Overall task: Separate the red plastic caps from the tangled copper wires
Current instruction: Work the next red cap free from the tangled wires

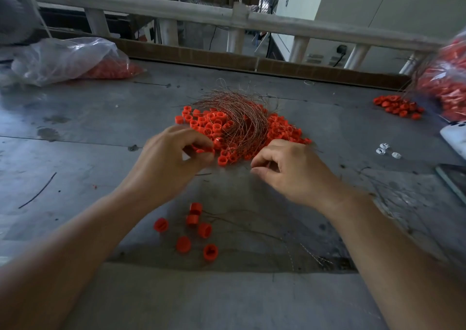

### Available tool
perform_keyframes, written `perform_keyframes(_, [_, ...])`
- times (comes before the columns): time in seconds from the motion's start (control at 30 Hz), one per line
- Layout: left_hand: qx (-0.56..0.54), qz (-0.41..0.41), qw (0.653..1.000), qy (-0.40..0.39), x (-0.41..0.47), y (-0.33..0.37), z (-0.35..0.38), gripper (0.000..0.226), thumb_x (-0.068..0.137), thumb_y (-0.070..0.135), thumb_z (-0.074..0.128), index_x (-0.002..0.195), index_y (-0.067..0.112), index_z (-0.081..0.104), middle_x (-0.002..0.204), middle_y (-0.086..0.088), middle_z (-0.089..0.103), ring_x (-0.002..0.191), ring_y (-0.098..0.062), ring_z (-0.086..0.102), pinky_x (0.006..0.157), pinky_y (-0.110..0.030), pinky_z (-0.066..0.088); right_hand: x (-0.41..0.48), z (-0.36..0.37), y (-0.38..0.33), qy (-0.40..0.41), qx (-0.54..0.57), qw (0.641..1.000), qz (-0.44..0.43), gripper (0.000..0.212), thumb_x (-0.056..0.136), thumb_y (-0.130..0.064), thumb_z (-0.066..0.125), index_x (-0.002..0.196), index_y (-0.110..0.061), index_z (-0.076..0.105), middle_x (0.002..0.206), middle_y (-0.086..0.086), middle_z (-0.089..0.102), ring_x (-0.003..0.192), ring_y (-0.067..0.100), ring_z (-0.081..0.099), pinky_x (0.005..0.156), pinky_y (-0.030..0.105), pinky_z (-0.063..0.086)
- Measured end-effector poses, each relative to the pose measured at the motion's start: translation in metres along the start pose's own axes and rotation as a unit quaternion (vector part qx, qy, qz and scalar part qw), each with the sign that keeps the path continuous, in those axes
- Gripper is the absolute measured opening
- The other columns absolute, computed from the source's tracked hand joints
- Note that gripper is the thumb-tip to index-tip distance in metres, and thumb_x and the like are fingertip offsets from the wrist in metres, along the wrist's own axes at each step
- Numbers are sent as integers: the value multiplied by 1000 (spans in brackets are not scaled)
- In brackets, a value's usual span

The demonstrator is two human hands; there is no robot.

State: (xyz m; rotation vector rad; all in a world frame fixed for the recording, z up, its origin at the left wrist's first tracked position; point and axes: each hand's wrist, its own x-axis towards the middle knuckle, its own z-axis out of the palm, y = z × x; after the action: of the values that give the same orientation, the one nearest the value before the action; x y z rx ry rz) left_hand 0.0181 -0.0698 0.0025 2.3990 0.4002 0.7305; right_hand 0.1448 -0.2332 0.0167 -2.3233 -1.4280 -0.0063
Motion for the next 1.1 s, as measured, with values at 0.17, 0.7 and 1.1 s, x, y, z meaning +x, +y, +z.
perform_keyframes(0.17, [10, 56, 997, -60, -6, 5, 15, 16, 77, 18, 71, 90, 27, 70, 97, 25, 50, 91, 7, 51, 72, 1, 35, 0, 6, -3, -4, 14, 1000, -17, 30, 85, -28, 63, 113, -18, 61, 113, -9, 49, 90, -1, 42, 86, 23, 42])
perform_keyframes(0.7, [5, 32, 995, -91, -5, 6, 16, 19, 78, 13, 70, 94, 25, 69, 89, 24, 56, 90, 14, 50, 71, 2, 35, 2, 15, -14, -50, -1, 996, -72, 46, 90, -7, 46, 136, -9, 42, 149, -3, 25, 132, 11, 29, 109, 30, 28])
perform_keyframes(1.1, [10, 20, 995, -100, -5, 9, 14, 18, 79, 17, 70, 94, 28, 68, 89, 24, 55, 83, 12, 52, 71, 1, 37, 3, 13, -15, 118, 39, 985, -121, 29, 87, -13, 56, 112, -2, 63, 119, 8, 62, 113, 21, 55, 97, 20, 34])
